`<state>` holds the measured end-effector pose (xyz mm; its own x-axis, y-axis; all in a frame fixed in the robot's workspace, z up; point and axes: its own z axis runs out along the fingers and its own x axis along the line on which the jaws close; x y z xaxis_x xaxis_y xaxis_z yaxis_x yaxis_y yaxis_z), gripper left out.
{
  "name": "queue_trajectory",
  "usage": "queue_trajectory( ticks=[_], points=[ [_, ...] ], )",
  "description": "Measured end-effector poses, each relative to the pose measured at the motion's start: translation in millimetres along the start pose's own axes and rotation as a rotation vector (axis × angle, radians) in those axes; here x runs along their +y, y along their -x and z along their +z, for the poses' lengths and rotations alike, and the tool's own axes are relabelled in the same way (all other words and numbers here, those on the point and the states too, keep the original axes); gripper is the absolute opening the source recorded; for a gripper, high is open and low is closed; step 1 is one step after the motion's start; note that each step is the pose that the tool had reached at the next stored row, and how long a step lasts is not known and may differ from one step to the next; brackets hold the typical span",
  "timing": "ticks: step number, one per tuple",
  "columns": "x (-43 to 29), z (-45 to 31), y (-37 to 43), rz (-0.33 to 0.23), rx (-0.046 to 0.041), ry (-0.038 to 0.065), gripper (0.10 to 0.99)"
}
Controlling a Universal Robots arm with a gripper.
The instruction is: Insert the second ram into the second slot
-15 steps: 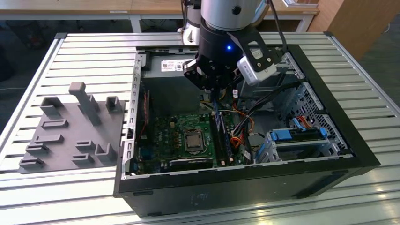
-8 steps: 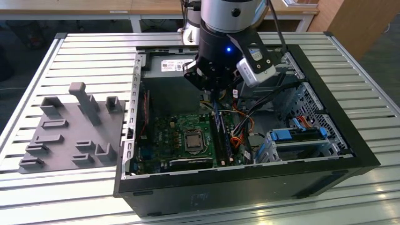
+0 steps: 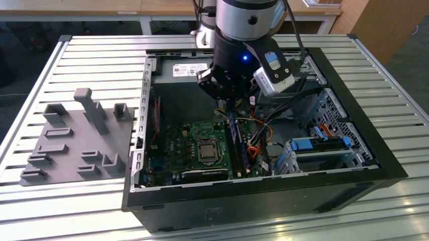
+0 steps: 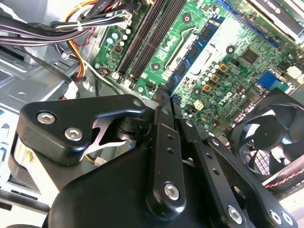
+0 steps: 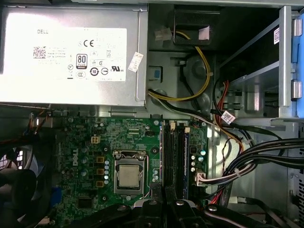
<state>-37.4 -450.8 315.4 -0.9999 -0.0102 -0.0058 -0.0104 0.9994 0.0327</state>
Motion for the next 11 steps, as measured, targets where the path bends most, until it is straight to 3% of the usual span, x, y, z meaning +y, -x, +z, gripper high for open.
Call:
queue_trajectory(
  ticks=[11],
  points=[
    [-0.2,6.8,0.8,0.000,0.0000,0.000,0.137]
  ],
)
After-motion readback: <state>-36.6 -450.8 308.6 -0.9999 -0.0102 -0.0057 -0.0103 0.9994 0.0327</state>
